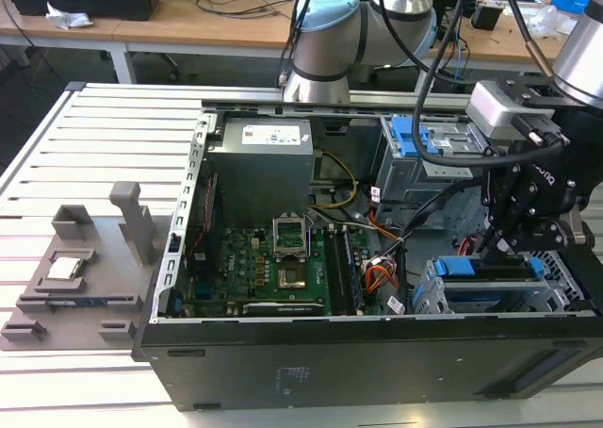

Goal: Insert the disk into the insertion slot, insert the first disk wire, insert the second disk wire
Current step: 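Insert the second disk wire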

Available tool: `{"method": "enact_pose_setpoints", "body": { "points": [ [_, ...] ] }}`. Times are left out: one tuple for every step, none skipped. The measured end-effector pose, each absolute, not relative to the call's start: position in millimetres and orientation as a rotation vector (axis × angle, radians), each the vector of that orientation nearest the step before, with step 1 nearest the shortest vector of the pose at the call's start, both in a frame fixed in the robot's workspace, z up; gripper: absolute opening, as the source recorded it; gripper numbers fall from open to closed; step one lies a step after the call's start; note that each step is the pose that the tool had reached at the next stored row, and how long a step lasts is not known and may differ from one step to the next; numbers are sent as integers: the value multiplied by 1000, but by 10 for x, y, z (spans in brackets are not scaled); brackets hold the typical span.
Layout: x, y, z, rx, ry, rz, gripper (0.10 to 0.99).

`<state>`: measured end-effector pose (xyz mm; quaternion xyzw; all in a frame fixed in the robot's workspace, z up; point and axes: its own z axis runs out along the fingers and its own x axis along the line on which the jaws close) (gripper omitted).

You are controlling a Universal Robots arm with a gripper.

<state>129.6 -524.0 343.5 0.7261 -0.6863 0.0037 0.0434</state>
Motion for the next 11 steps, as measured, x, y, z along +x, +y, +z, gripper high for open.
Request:
{"method": "enact_pose_setpoints", "body": {
  "points": [
    [1296, -5245, 3434, 2220, -2099, 11, 149],
    [1296, -5248, 3430, 2221, -2099, 10, 149],
    [1296, -5248, 3429, 2221, -2099, 10, 149],
    [1299, -5249, 3427, 2221, -2099, 9, 149],
    [1306, -5249, 3426, 2222, -2100, 8, 149],
    [1311, -5249, 3425, 2223, -2101, 6, 149],
    [1313, -5249, 3425, 2224, -2102, 4, 149],
    [1313, -5249, 3427, 2227, -2105, -3, 149],
    [1314, -5249, 3430, 2229, -2106, -7, 149],
    [1314, -5248, 3429, 2232, -2108, -11, 149],
    [1314, -5249, 3431, 2233, -2109, -14, 149]
  ]
}}
